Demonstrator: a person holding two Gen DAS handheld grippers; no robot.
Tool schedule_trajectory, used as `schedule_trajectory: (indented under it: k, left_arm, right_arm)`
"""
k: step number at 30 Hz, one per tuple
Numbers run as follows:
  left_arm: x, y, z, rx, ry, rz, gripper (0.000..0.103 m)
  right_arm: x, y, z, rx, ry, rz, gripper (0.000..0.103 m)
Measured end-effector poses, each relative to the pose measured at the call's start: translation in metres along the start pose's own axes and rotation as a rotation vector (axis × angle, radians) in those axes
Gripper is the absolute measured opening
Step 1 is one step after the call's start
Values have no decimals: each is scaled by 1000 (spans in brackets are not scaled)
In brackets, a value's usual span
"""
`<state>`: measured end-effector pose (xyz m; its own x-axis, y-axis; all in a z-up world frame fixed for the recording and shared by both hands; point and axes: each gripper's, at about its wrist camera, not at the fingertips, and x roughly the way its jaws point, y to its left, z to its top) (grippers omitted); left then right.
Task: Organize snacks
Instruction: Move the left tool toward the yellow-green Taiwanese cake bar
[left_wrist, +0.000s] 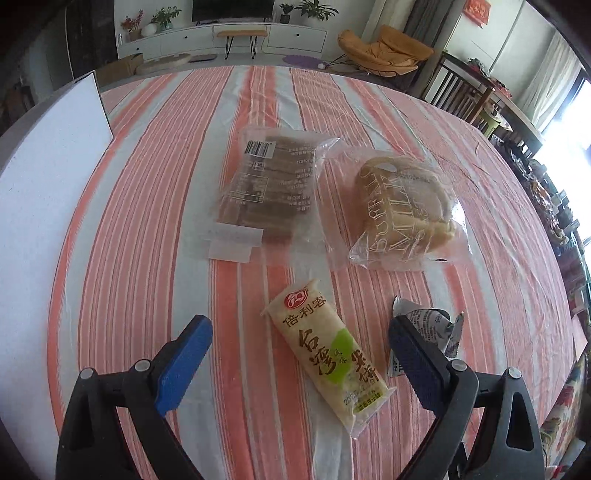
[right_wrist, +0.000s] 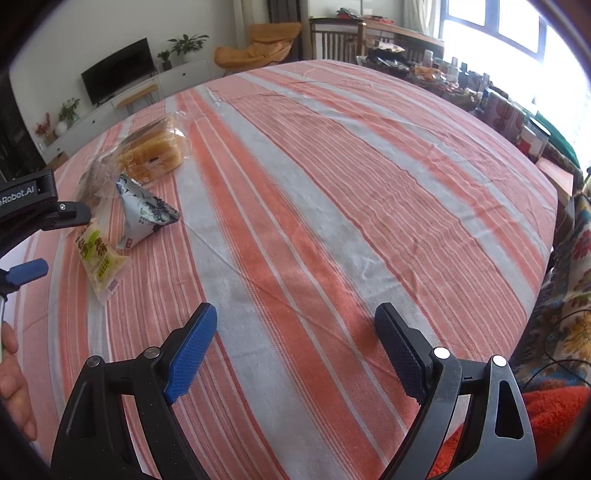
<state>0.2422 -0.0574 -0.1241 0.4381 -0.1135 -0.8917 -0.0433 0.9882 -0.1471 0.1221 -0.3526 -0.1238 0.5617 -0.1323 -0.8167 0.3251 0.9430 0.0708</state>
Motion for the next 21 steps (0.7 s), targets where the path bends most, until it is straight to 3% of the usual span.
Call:
schedule_trajectory:
  k: [4,9,14,21]
  left_arm:
    - [13,-5,-8,113,-12,111,96]
    - [1,30,-29,210,-63,55,103]
    - [5,52,-23,162,-160,70,103]
    - [1,51,-23,159,-164,71,103]
  right_arm:
    - [-2,-6,1,23,-3,39,90]
    - [-3,-11,2,60,-15,68,90]
    - [1,1,2,8,-9,-7,90]
    - [11,-11,14,86,-30,-136,90]
